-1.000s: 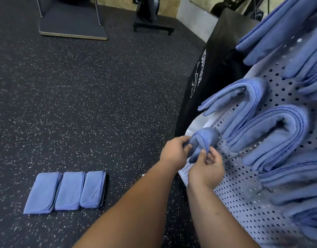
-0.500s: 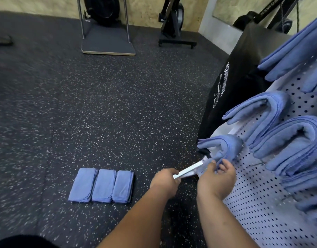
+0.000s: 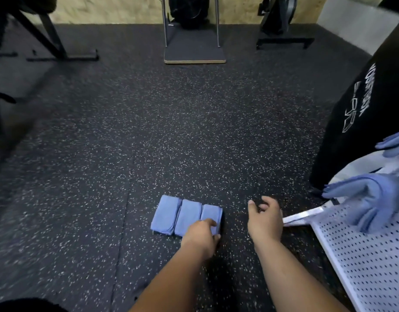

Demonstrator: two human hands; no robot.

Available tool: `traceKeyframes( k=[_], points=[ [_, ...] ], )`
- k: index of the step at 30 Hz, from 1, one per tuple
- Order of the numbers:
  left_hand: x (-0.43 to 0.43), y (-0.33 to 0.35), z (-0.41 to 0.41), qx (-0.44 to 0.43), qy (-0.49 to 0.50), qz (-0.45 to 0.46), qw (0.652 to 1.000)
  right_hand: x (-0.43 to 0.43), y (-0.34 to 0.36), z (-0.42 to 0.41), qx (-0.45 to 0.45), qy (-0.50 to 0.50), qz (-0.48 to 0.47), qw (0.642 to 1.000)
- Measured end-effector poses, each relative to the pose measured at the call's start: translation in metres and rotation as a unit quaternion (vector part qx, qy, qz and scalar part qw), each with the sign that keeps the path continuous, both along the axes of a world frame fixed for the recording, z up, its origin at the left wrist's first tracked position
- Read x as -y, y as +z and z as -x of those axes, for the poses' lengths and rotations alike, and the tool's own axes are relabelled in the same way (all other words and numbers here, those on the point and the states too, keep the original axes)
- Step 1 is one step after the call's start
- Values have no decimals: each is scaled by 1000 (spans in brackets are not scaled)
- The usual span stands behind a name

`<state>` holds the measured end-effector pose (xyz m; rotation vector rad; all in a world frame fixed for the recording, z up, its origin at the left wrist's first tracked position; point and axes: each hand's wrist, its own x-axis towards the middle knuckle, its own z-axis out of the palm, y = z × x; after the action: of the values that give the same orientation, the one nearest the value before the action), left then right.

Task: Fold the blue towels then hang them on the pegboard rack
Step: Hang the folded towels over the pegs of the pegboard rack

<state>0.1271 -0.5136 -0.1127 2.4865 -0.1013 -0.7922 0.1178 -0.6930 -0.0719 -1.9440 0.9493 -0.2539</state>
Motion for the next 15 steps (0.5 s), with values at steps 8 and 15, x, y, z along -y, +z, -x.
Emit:
traceKeyframes(
  k=[8,15],
  points=[
    [-35,-33,-10,-20,44,-29,998,-35,-56,-36,-131,157,38,978],
    [-38,-62,-14,-42,60,-35,997,-42,-111,-68,-207,257,78,941]
  ],
)
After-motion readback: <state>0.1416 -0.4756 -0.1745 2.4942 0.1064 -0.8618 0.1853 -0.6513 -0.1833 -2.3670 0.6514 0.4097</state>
